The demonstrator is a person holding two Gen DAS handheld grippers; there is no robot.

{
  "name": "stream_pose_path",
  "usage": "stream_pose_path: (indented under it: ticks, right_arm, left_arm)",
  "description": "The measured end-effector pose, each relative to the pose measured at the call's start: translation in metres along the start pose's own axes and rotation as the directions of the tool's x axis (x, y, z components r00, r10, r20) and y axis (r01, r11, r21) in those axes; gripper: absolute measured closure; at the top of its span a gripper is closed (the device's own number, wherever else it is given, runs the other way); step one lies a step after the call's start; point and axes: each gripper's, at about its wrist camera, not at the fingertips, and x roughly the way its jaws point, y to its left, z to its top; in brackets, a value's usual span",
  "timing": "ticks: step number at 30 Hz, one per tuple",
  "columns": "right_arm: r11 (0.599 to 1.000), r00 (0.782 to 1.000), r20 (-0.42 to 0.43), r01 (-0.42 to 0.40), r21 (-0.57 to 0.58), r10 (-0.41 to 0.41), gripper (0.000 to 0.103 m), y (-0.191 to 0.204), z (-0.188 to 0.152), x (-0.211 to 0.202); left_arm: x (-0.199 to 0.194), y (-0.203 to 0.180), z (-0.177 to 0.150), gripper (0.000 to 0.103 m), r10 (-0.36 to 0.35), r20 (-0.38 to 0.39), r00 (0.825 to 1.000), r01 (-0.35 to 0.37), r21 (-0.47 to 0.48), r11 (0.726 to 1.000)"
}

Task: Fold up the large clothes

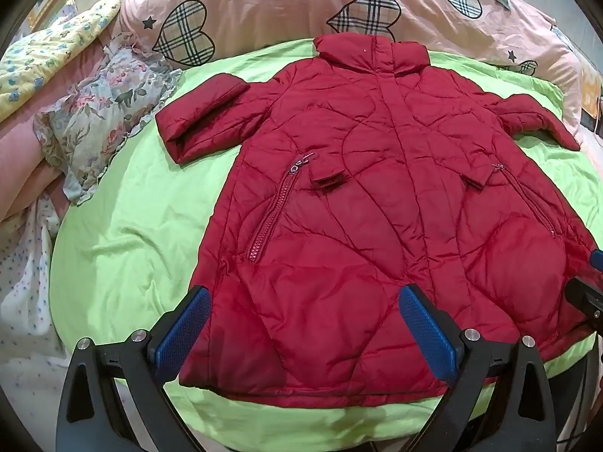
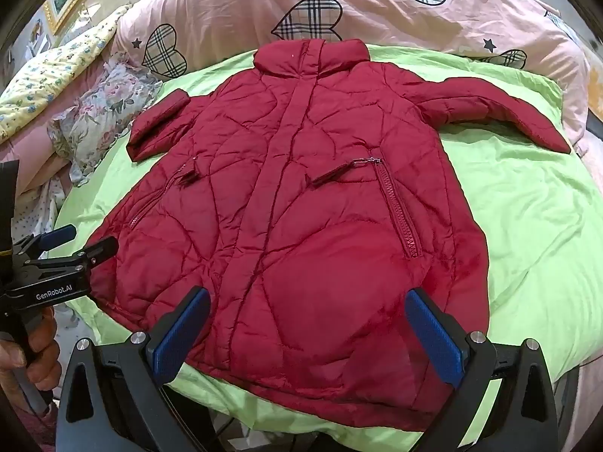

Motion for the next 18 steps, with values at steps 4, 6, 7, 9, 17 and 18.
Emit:
stream_pose_path:
  ticks: [4,6,7,9,17,18]
  right_arm:
    - [1.0,1.0,0.003,0.001,0.003,-0.001,0.0,0.0013,-0.0007,-0.0018]
    - [1.0,1.0,0.001,0.006,0.001,-0.006,0.0,0.0021,0.001,-0.0002]
    - [1.0,1.0,0.001,0.006,0.002,-0.006,0.0,0.0018,0.0012,0.0]
    - [1.0,1.0,0.002,0.005,0.002,-0.005,0.0,0.0011,0.0017,0.0005]
    - [1.0,1.0,0.003,0.004,-0.001,-0.004,0.0,0.0018,0.0024,0.0002]
    - [1.0,1.0,0.002,0.005,-0.001,-0.005,0.0,0.0018,0.0025,0.0003]
  left_arm:
    - [-0.0005,0.0002,0.0021,0.002,-0.002,-0.001,1.0,0.002,0.0,1.0]
    - [-0.0001,-0.0028,-0.0009,0.002,-0.003,0.004,1.0,0.003,-0.003,1.0]
    - [-0.0004,-0.0028,-0.0005,0.002,-0.005,0.004,1.0,0.006,-0.005,1.0]
    - [0.0,-0.0016,-0.0009,0.002,-0.006,0.004,1.0,0.006,-0.005,1.0]
    - [0.0006,-0.0008,-0.0005,0.002,-0.009,0.006,1.0,0.009,0.0,1.0]
    - [0.0009,-0.002,-0.0008,0.002,-0.007,0.009,1.0,0.007,0.0,1.0]
